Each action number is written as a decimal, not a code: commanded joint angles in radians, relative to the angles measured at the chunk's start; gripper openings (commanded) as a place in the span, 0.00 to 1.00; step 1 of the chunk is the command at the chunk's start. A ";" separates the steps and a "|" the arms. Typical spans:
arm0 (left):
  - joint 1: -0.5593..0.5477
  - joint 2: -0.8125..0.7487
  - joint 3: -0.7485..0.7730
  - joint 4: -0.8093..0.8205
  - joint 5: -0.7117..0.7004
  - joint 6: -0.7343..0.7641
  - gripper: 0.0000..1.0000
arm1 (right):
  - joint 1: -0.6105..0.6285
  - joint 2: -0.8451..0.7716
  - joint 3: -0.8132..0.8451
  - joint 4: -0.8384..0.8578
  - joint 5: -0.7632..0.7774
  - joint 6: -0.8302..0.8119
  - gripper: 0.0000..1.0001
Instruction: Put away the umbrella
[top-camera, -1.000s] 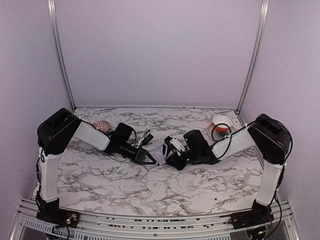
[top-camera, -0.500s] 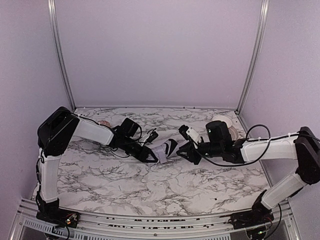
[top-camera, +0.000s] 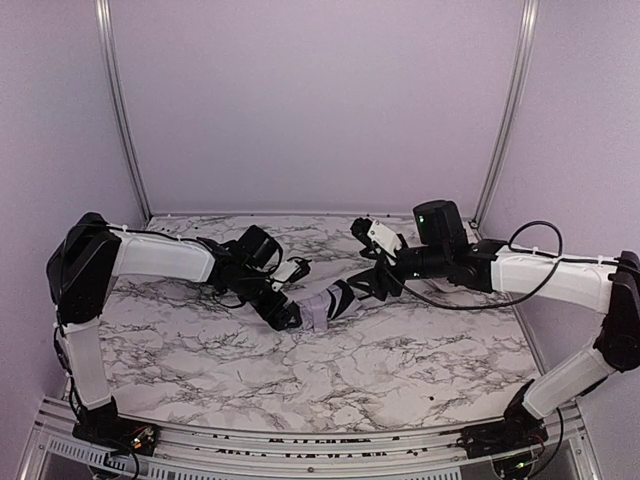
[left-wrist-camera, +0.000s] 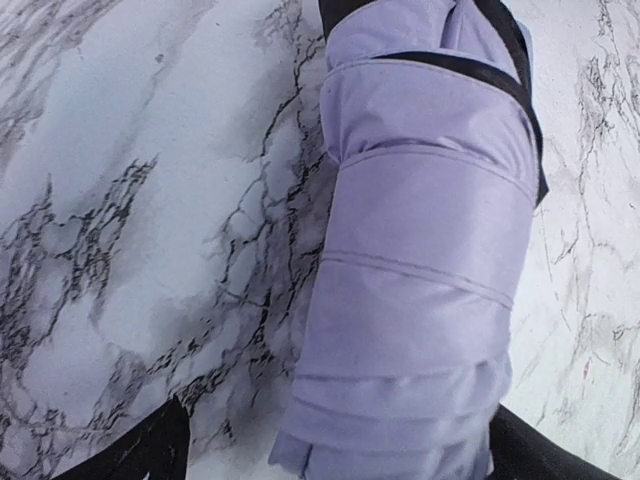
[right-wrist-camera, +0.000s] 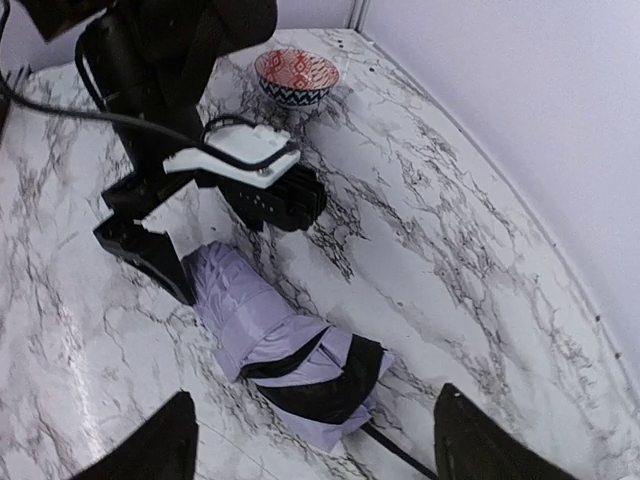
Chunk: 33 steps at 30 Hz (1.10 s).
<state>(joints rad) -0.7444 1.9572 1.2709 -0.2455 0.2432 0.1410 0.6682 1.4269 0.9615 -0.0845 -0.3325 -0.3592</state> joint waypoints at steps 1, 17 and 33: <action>-0.003 -0.155 -0.038 -0.056 -0.062 0.054 0.99 | 0.007 0.027 0.101 -0.073 0.038 -0.229 0.99; 0.043 -0.342 0.031 -0.099 -0.435 -0.166 0.99 | 0.211 0.486 0.529 -0.514 0.198 -0.766 0.97; 0.042 -0.373 -0.008 -0.061 -0.434 -0.076 0.99 | 0.215 0.793 0.798 -0.714 0.336 -0.732 0.82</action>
<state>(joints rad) -0.7013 1.6180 1.2800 -0.3164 -0.1844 0.0338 0.8806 2.1979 1.7145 -0.7536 -0.0204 -1.1175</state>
